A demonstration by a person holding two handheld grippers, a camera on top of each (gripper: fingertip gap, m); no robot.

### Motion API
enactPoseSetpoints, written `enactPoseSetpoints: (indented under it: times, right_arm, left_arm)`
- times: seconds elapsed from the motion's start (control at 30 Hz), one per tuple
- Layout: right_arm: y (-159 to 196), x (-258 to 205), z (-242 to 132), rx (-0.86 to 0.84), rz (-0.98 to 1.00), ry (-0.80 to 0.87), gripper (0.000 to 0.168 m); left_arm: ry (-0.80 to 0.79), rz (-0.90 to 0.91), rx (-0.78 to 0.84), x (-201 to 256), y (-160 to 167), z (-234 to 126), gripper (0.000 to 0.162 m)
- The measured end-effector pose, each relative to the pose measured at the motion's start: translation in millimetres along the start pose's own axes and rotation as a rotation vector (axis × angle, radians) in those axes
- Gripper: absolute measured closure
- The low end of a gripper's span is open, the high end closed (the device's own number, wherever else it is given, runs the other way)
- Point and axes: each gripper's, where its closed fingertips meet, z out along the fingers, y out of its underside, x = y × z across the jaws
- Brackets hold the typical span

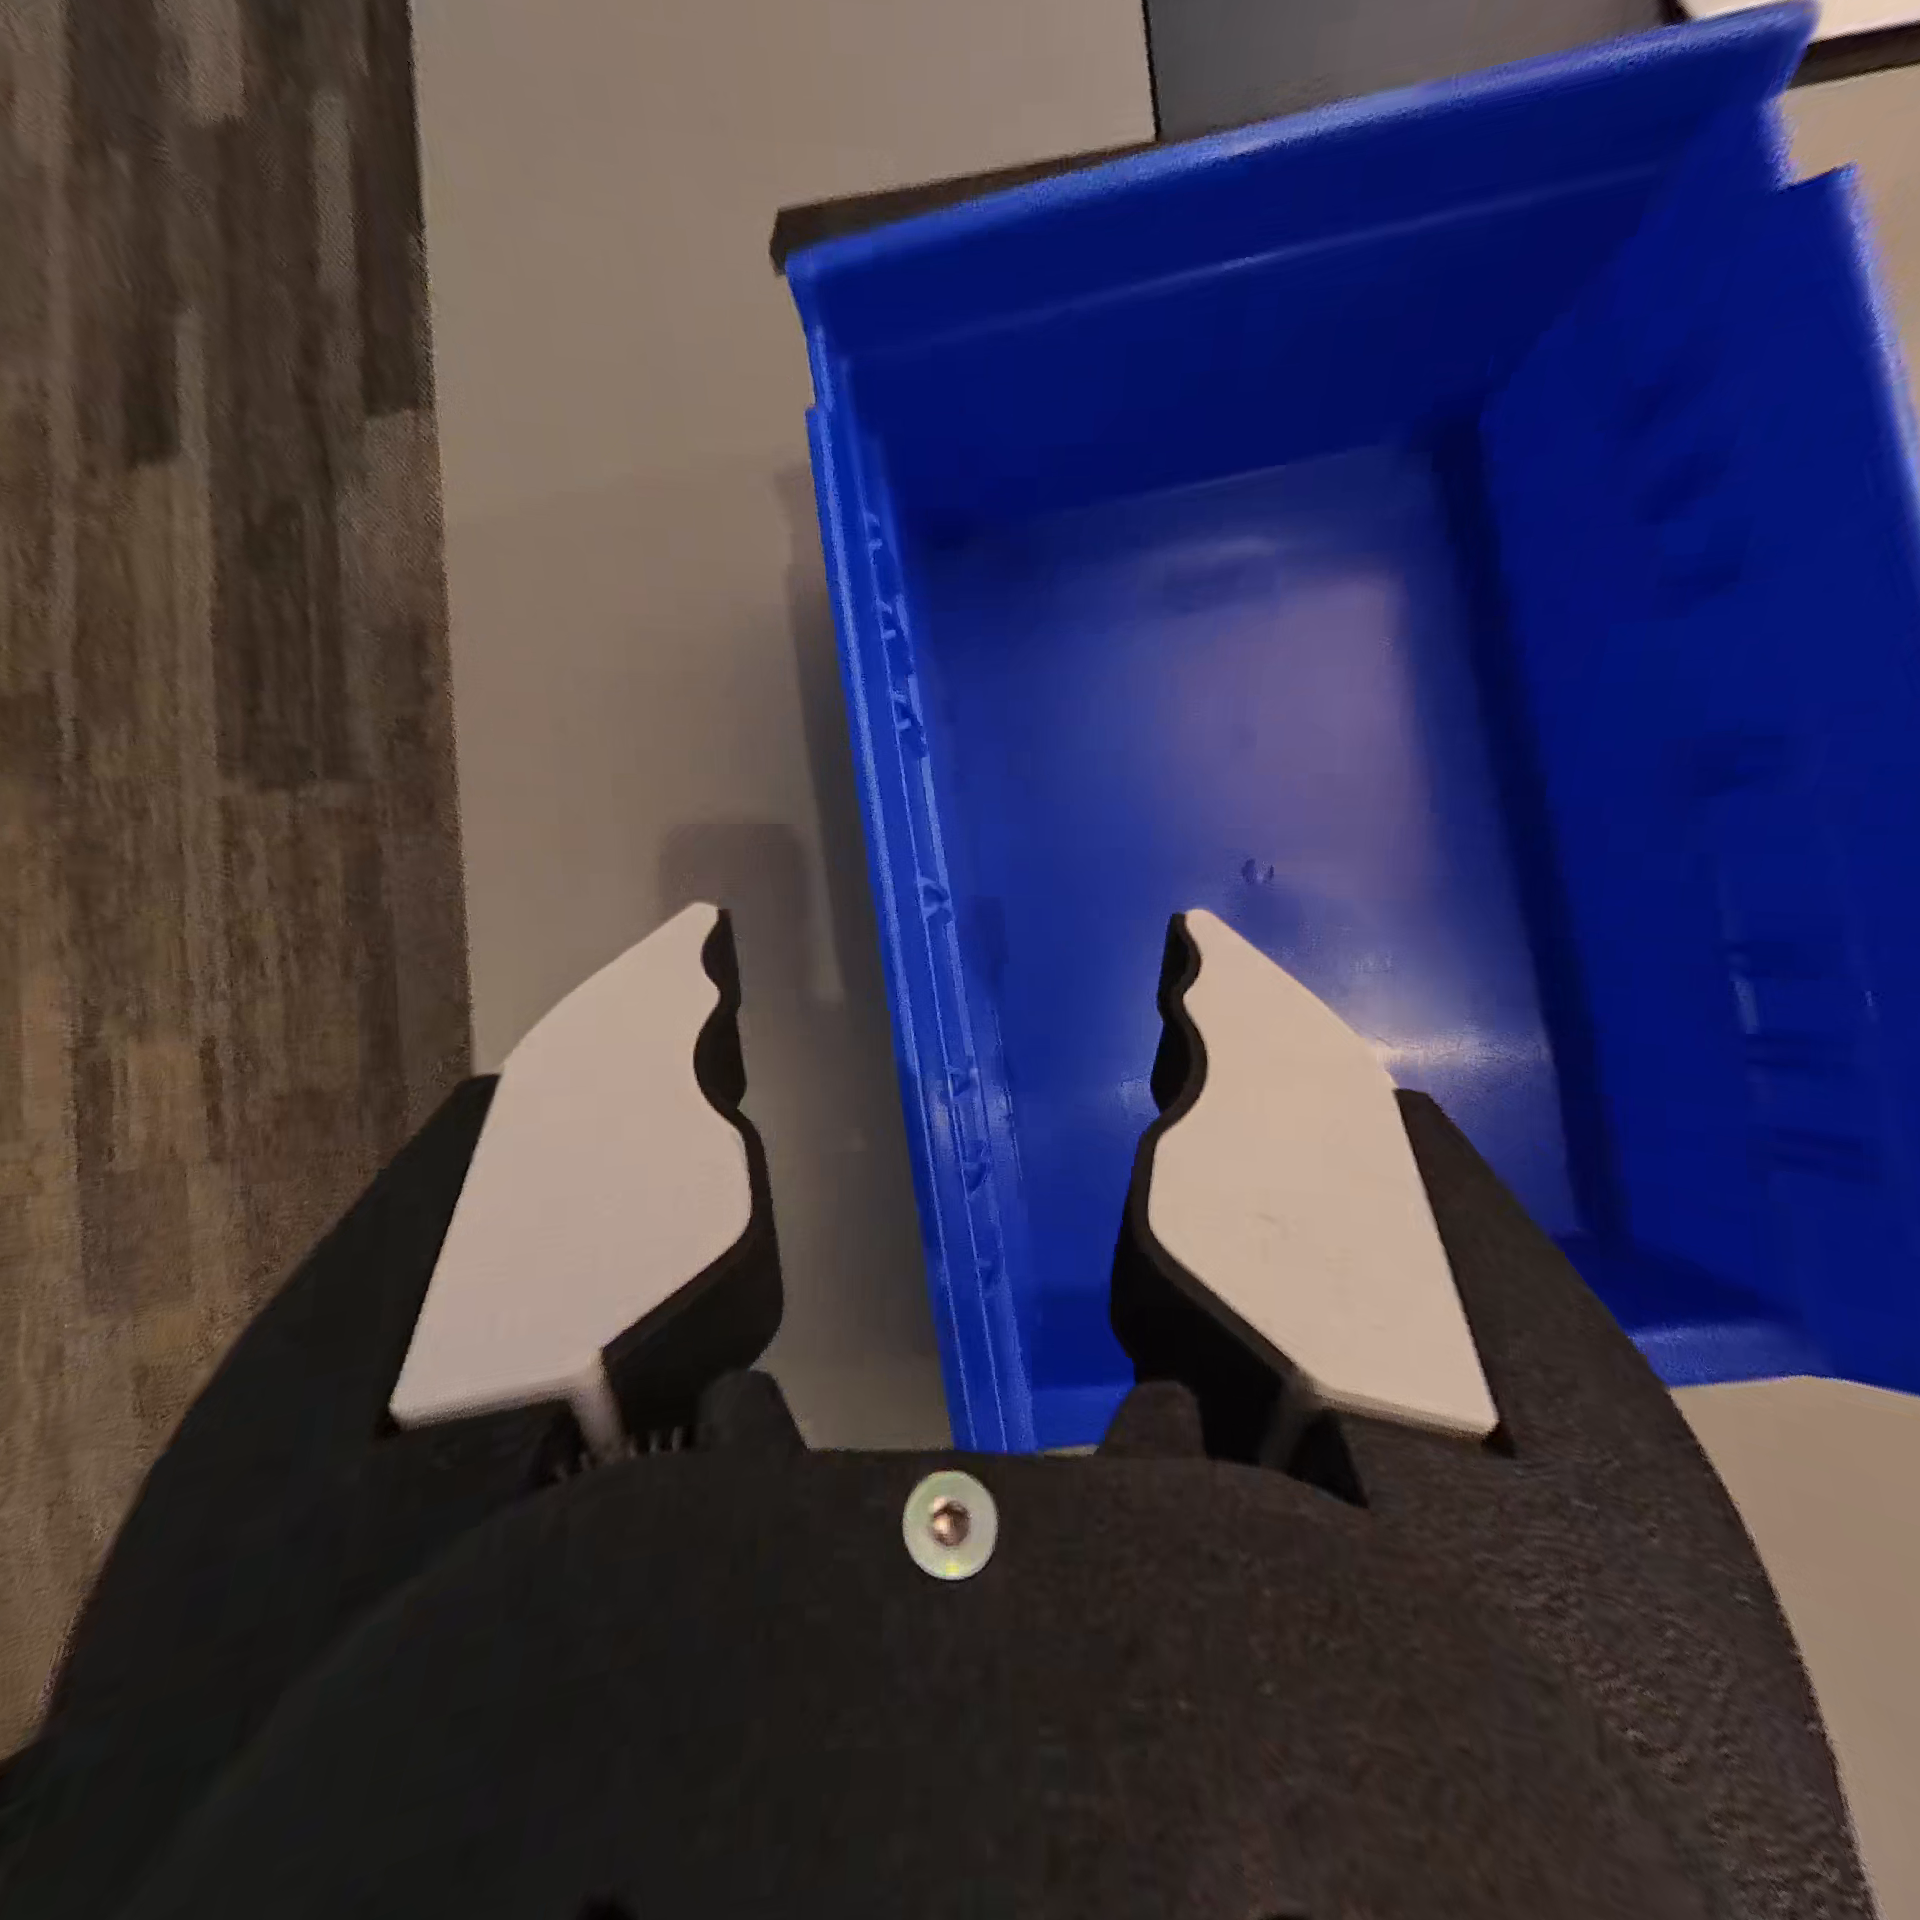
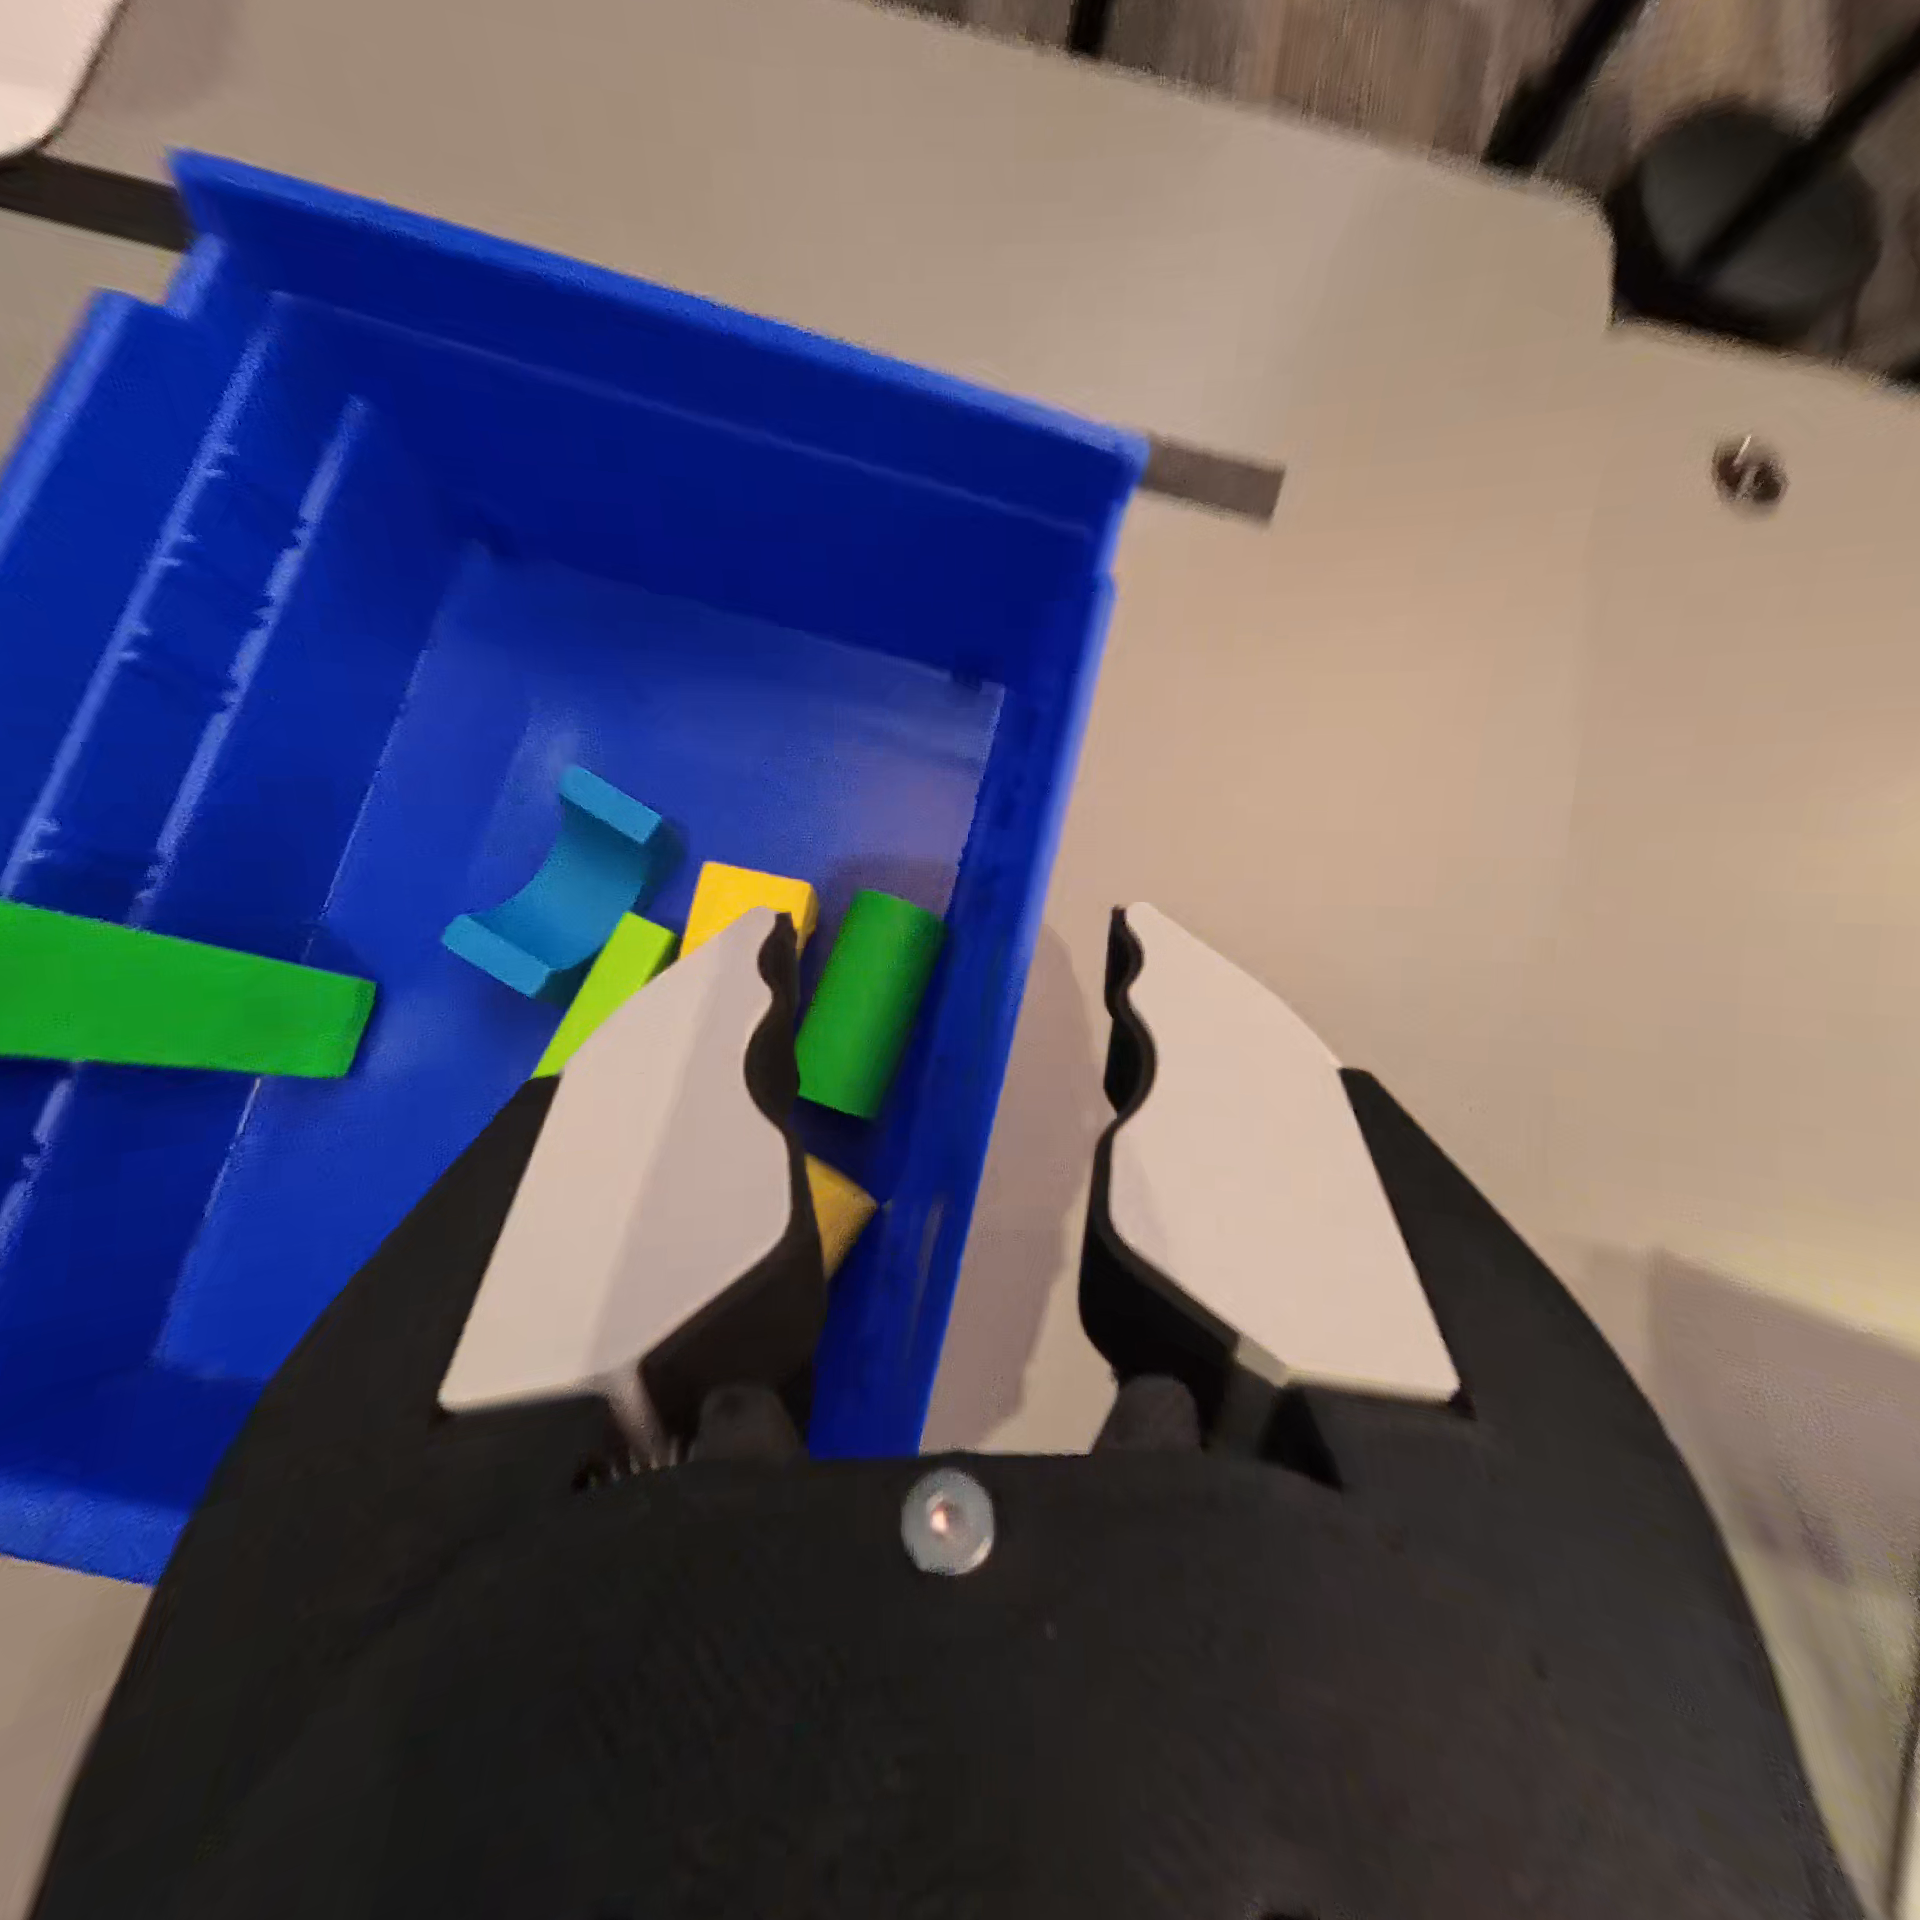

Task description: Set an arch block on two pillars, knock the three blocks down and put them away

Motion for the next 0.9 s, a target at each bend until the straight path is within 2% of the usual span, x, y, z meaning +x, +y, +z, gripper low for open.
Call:
enactPoseSetpoints:
  times: [0.1,0.13,0.2,0.23,0.47,0.57,0.63,0.7,0.8,0.9]
  right_arm:
    - [29.9,15.5,17.8,-0.156,0.112,0.052,0.111]
    - [41.6,17.3,22.2,-0.218,0.127,0.056,0.116]
    - [54.1,8.9,28.2,-0.281,0.174,-0.019,0.138]
    - [52.5,-2.0,28.9,-0.273,0.213,-0.104,0.159]
    - [53.5,-2.5,28.3,-0.281,0.246,-0.11,0.16]
    - [53.5,-2.7,28.3,-0.276,0.255,-0.117,0.159]
    - [53.4,-2.9,28.3,-0.27,0.274,-0.131,0.16]
    - [53.1,-3.4,28.4,-0.259,0.291,-0.154,0.159]
    - [52.6,-3.9,28.7,-0.239,0.315,-0.196,0.158]
    - [52.8,-4.0,28.6,-0.241,0.301,-0.191,0.158]
  left_arm:
    - [0.001,-0.028,-0.053,-5.8,7.8,18.4,0.083]
    - [-0.014,-0.024,-0.086,-8.6,13.4,23.0,0.083]
    - [-0.019,-0.026,-0.152,-10.4,24.6,30.5,0.083]
    - [-0.003,-0.034,-0.182,-8.8,30.0,33.9,0.084]
    - [0.058,-0.077,-0.412,-2.9,70.9,50.9,0.1]
    - [0.092,-0.082,-0.454,0.6,79.3,55.4,0.117]
    - [0.109,-0.081,-0.476,3.5,82.2,58.1,0.142]
    - [0.133,-0.076,-0.48,9.3,80.7,57.7,0.149]
    - [0.243,-0.058,-0.482,32.1,77.5,56.7,0.153]
    - [0.223,0.004,-0.492,41.7,73.2,58.9,0.151]
